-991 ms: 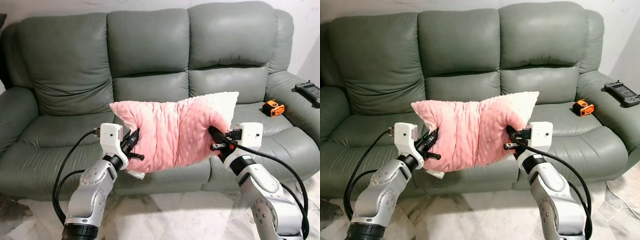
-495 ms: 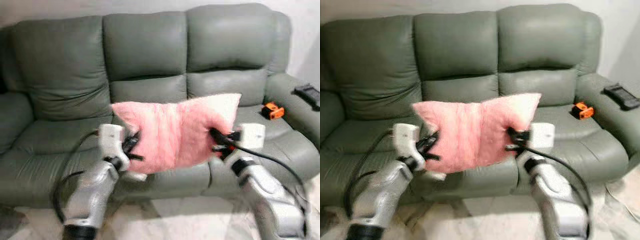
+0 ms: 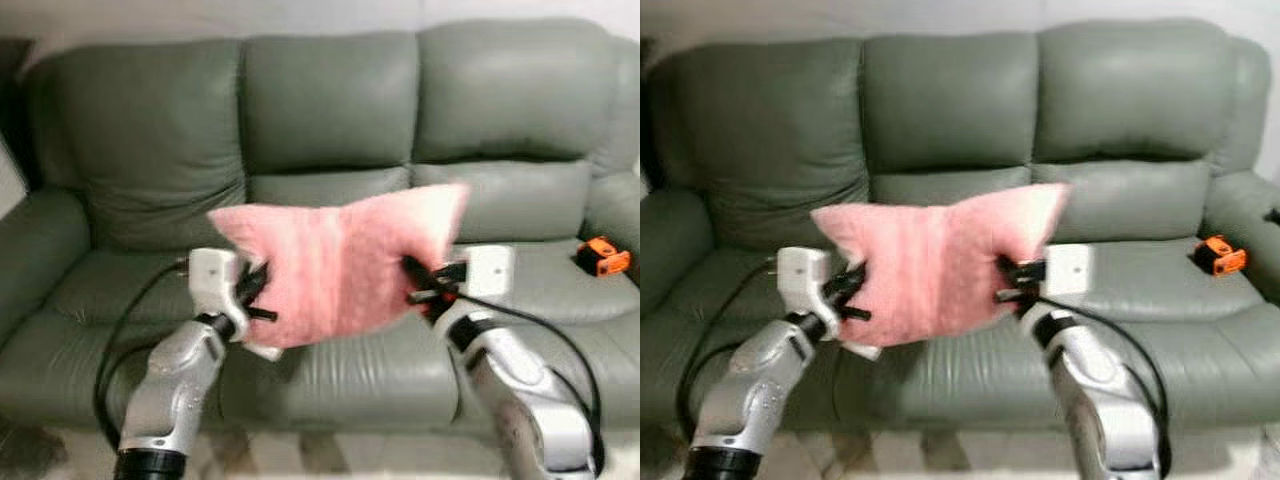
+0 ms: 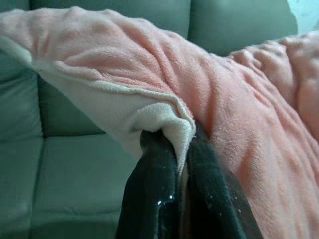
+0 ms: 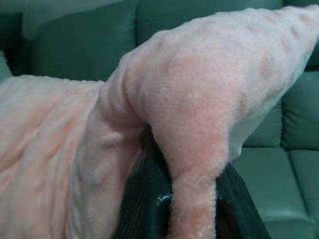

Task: Move the pillow to the sofa

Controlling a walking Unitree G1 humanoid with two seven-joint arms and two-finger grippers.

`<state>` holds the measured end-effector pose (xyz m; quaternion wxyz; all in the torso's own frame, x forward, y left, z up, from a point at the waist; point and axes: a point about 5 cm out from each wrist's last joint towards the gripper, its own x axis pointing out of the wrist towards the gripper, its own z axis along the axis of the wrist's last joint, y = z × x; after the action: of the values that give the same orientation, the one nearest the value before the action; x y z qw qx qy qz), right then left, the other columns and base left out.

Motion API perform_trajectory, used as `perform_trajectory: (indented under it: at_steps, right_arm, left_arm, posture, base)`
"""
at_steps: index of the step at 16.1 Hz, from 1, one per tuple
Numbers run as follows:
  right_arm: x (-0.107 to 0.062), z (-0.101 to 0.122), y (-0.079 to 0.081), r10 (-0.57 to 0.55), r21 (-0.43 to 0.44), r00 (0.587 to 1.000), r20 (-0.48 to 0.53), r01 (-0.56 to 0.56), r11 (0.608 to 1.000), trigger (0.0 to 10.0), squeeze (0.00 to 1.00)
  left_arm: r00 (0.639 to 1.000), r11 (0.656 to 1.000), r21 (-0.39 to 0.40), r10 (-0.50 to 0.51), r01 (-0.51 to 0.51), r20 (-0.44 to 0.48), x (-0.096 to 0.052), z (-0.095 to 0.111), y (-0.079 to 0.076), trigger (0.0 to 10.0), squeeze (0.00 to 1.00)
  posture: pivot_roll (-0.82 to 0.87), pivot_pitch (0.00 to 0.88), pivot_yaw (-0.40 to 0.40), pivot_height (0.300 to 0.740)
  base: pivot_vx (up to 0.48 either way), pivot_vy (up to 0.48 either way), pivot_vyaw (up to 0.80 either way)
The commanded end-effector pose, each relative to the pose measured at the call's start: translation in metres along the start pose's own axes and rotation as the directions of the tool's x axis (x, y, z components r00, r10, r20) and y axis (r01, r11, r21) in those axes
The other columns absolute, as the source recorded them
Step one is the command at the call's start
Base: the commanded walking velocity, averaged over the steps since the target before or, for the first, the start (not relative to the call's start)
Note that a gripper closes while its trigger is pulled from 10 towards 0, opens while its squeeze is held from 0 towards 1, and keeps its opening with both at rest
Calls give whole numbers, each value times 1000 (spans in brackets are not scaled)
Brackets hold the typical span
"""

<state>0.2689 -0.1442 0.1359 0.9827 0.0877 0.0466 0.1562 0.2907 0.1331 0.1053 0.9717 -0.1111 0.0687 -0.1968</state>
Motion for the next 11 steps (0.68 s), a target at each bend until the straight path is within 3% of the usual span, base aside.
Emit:
perform_trajectory:
  at_steps: [1,3,11]
  right_arm:
    - [-1,9,-1,3,-15,999,34,-3,1000,10000,0]
    - [-1,8,-2,4,-14,999,31,-3,1000,10000,0]
    - [-1,6,0,1,-11,1000,31,-1,1000,10000,0]
  left_arm:
    - [998,999,7,-54,54,25,6,6,-13,10000,0]
    - [999,999,12,-47,47,16,6,5,-13,10000,0]
    - [998,998,24,-56,56,-2,7,0,-14,10000,0]
  posture:
    - [-218,0,51,740]
    - [-217,0,50,740]
    - [-214,0,56,740]
  base:
    - [379,244,0]
    - [311,0,0]
    - [0,0,0]
